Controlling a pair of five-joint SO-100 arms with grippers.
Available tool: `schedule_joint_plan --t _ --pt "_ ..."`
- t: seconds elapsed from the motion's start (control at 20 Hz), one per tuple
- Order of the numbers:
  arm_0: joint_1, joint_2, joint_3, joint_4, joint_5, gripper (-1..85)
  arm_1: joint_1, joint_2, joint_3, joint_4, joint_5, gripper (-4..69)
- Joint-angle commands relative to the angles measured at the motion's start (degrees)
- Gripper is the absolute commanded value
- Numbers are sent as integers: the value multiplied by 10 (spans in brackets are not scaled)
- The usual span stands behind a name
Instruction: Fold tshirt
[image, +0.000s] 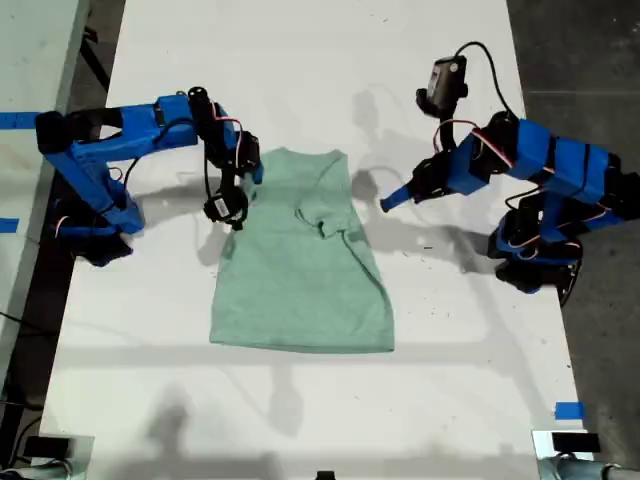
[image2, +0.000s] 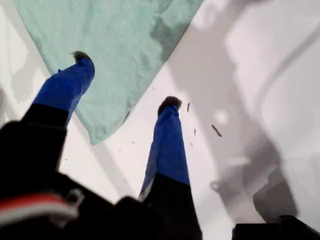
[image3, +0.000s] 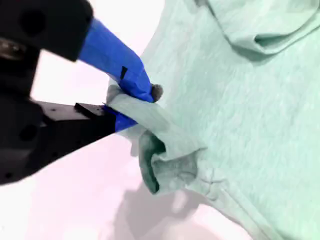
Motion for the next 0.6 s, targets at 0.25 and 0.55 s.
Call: schedule_joint_plan --t 0.25,0.55 --pt "43 -320 -432 67 29 1 -15 24 4 -24 18 292" --pt "-3 -354 -470 148 30 236 -14 34 16 -24 18 296"
